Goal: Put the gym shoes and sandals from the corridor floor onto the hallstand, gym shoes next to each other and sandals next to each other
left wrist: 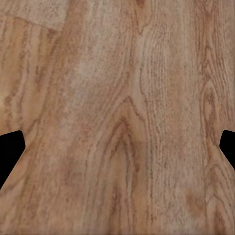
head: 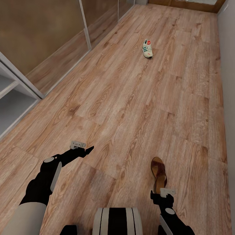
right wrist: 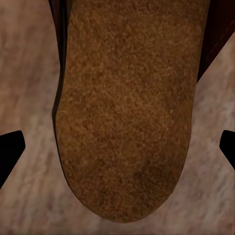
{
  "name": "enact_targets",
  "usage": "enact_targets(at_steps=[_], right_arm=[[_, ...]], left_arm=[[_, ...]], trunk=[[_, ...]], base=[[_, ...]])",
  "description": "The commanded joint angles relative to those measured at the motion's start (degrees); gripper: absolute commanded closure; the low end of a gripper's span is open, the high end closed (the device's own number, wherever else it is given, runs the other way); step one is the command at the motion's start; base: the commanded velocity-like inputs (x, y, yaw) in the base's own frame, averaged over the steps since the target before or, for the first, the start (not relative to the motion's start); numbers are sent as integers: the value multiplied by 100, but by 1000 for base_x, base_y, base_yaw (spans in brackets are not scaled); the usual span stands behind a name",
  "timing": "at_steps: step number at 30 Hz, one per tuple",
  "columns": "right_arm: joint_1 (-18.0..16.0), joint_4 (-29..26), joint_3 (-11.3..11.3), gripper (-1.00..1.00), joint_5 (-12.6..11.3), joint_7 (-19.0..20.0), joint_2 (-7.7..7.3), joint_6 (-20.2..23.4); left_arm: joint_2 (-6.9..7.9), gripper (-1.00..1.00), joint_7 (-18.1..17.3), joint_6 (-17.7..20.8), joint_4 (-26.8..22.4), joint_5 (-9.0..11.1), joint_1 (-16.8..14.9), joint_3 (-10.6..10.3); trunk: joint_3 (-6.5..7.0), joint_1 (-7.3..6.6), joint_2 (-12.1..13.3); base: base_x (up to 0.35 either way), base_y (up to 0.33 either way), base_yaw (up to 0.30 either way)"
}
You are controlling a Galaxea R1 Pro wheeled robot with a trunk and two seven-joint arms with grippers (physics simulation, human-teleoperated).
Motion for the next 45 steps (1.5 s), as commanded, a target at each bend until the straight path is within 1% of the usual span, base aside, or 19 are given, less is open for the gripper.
enact_targets(at_steps=[1,3,9,37,45], right_arm=[[-3,5,39,-100,-51,-39,-4,-24],[-3,5,39,-100,-51,-39,-4,-23],[-3,5,39,-100,-51,-40,-4,-23],[-3,5,47,-100,-51,-31,-4,-24],[-3,3,47,-100,-51,-31,-10,-24]], left_arm=[[-2,-100,-36,38,-7,-21,-2,13],[0,-100,-36,38,-6,-19,-2,13],[0,-100,-36,35,-10,-19,-2,13],[1,-100,-36,30,-12,-24,-2,11],[2,-100,-36,30,-13,-25,-2,9]], trunk=[[-5,-1,-1],[-13,-1,-1],[-176,15,-9],[-186,15,-9],[-186,15,-9]], base=[[0,0,0],[0,0,0],[0,0,0],[0,0,0],[63,0,0]])
